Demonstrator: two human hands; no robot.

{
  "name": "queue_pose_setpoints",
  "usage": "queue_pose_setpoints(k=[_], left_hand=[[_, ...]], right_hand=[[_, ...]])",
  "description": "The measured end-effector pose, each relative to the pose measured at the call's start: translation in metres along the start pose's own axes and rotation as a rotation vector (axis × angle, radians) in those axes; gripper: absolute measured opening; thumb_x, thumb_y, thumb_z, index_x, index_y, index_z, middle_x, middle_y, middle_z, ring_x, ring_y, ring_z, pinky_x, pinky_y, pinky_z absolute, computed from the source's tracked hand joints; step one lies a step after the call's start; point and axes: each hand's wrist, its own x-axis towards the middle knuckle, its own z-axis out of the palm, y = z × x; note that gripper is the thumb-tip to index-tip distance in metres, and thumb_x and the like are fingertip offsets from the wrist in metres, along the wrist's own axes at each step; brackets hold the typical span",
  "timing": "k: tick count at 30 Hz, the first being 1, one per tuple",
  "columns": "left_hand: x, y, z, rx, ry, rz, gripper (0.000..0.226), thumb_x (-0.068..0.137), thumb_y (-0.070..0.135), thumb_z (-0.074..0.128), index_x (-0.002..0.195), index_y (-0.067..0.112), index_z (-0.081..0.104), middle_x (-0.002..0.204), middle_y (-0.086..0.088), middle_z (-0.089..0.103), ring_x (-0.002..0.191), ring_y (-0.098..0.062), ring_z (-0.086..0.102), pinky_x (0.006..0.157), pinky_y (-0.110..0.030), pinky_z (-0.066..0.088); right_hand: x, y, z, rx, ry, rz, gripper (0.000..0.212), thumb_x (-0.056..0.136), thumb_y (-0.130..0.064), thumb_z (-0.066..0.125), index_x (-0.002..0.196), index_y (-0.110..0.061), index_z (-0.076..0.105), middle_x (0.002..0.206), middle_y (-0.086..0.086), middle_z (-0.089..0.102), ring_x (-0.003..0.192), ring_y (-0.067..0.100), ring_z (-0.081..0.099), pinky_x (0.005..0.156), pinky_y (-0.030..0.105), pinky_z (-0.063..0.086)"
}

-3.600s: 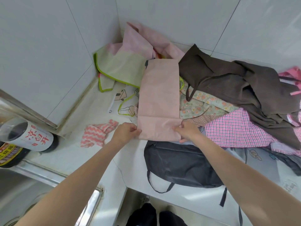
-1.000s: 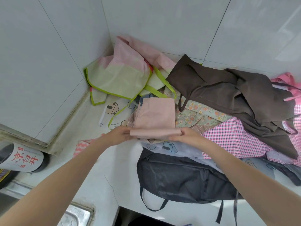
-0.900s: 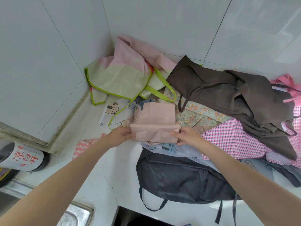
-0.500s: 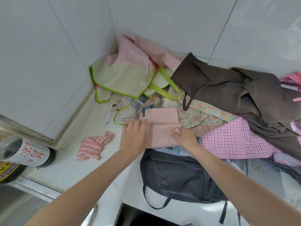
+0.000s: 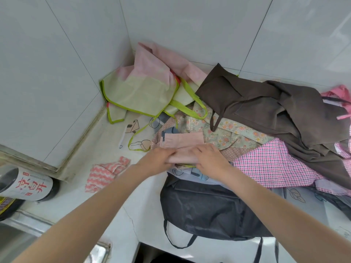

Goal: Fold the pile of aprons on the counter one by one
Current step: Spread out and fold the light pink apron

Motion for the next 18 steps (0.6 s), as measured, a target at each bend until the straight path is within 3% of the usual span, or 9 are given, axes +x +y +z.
queue_pose_setpoints(k=[3, 6, 7, 9, 12, 15, 18], left_hand=[[0.006, -0.005, -0.022, -0.179, -0.014, -0.044, 0.022, 0.09, 0.034, 0.06, 0.101, 0.015, 0.066, 0.087, -0.004, 0.066, 0.086, -0.022, 0.059, 0.065, -0.025, 0.035], [0.006, -0.003, -0.02, -0.397, -0.057, -0.115, 0.03, 0.077, 0.047, 0.064, 0.065, 0.023, 0.05, 0.062, 0.007, 0.049, 0.063, -0.011, 0.047, 0.051, -0.017, 0.029], [0.007, -0.002, -0.016, -0.443, -0.061, -0.135, 0.032, 0.074, 0.049, 0.063, 0.066, 0.022, 0.048, 0.063, 0.006, 0.05, 0.064, -0.011, 0.047, 0.051, -0.017, 0.029], [0.01, -0.004, -0.005, -0.435, -0.074, -0.161, 0.031, 0.082, 0.044, 0.067, 0.084, 0.015, 0.055, 0.082, -0.004, 0.06, 0.077, -0.016, 0.051, 0.055, -0.022, 0.03], [0.016, -0.009, 0.004, -0.397, -0.037, -0.198, 0.053, 0.086, 0.051, 0.057, 0.116, 0.007, 0.052, 0.112, -0.013, 0.058, 0.098, -0.023, 0.053, 0.072, -0.026, 0.035], [0.022, -0.01, -0.005, -0.474, 0.07, -0.322, 0.034, 0.095, 0.044, 0.046, 0.089, 0.011, 0.053, 0.095, -0.01, 0.056, 0.089, -0.022, 0.052, 0.062, -0.024, 0.033], [0.032, -0.012, -0.013, -0.417, 0.022, -0.392, 0.039, 0.097, 0.035, 0.046, 0.064, 0.016, 0.042, 0.078, -0.007, 0.051, 0.078, -0.02, 0.048, 0.051, -0.017, 0.027]], right_hand=[[0.014, 0.008, -0.036, 0.227, -0.103, -0.016, 0.036, 0.092, -0.034, 0.056, 0.123, -0.016, 0.053, 0.116, 0.004, 0.06, 0.106, 0.022, 0.056, 0.086, 0.03, 0.042], [0.027, 0.011, -0.052, 0.195, -0.171, 0.012, 0.065, 0.084, -0.05, 0.062, 0.135, -0.017, 0.04, 0.125, 0.004, 0.047, 0.112, 0.025, 0.05, 0.09, 0.036, 0.044], [0.031, 0.011, -0.053, 0.112, -0.195, 0.022, 0.071, 0.083, -0.055, 0.06, 0.138, -0.018, 0.037, 0.129, 0.005, 0.042, 0.115, 0.027, 0.047, 0.094, 0.039, 0.042], [0.038, 0.007, -0.05, -0.048, -0.243, 0.009, 0.068, 0.082, -0.059, 0.058, 0.134, -0.017, 0.042, 0.13, 0.005, 0.043, 0.119, 0.029, 0.043, 0.097, 0.042, 0.037], [0.05, 0.0, -0.048, -0.136, -0.268, -0.032, 0.053, 0.082, -0.054, 0.06, 0.117, -0.015, 0.052, 0.114, 0.006, 0.056, 0.11, 0.028, 0.048, 0.081, 0.039, 0.035], [0.058, -0.006, -0.05, -0.12, -0.325, -0.044, 0.055, 0.08, -0.054, 0.064, 0.113, -0.01, 0.056, 0.099, 0.006, 0.058, 0.092, 0.025, 0.056, 0.065, 0.031, 0.038], [0.058, -0.005, -0.043, -0.106, -0.298, -0.095, 0.053, 0.08, -0.054, 0.064, 0.109, -0.01, 0.059, 0.09, 0.002, 0.057, 0.084, 0.024, 0.057, 0.053, 0.027, 0.037]])
